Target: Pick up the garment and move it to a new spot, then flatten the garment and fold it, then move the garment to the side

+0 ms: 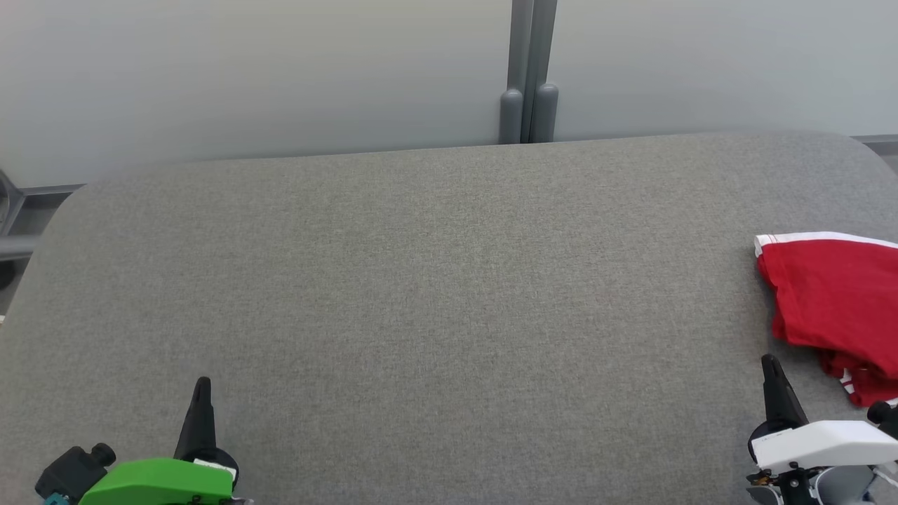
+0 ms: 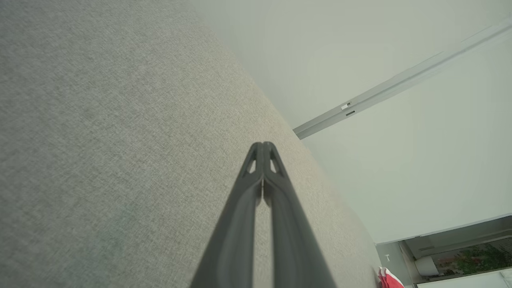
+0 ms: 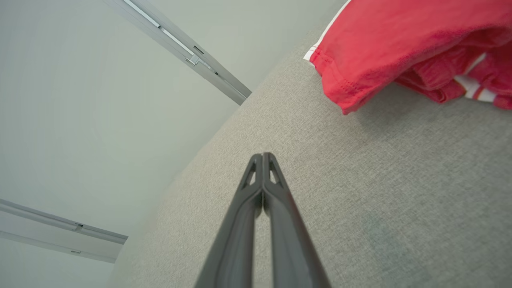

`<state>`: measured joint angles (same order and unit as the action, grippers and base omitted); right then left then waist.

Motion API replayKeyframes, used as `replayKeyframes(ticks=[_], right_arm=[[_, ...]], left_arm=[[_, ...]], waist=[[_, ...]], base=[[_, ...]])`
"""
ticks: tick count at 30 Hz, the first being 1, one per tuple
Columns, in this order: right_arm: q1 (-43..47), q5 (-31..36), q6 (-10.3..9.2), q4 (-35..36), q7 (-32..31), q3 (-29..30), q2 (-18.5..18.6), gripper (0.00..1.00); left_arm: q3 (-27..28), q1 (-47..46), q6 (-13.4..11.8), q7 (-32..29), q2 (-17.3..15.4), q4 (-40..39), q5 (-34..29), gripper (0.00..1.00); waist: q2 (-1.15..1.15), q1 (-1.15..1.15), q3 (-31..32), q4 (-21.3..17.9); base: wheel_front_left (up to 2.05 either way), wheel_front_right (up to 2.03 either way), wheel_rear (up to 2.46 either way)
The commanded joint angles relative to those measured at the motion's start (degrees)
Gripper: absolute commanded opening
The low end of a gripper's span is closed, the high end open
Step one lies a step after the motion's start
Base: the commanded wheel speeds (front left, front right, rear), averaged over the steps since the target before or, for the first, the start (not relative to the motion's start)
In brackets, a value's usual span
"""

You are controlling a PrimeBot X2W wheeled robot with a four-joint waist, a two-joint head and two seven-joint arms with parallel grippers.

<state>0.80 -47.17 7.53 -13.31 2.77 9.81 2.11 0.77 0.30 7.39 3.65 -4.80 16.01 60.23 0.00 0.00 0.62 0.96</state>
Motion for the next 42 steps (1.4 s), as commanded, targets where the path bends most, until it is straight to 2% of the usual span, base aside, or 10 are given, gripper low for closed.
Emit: replayKeyframes(ticks=[1, 24, 42], right_arm=[[-1.5, -2.3, -0.03, 0.7, -0.4, -0.1, 0.5, 0.0], [-3.4, -18.8, -0.02, 0.6, -4.2, -0.9, 0.6, 0.0], [-4.6, -29.0, -0.02, 0.5, -6.5, -1.5, 0.7, 0.0]], left_arm=[[0.5, -1.8, 0.1, -0.4, -0.1, -0.8, 1.5, 0.0], [2.1, -3.7, 0.1, -3.9, 0.7, -1.5, 13.4, 0.0], [3.1, -4.8, 0.1, -6.1, 1.1, -2.0, 20.8, 0.0]], waist=[[0.0, 0.0, 0.0, 0.0], [0.0, 0.0, -0.3, -0.3], [0.0, 0.0, -0.4, -0.5]], base=[[0.0, 0.0, 0.0], [0.0, 0.0, 0.0], [0.0, 0.0, 0.0]])
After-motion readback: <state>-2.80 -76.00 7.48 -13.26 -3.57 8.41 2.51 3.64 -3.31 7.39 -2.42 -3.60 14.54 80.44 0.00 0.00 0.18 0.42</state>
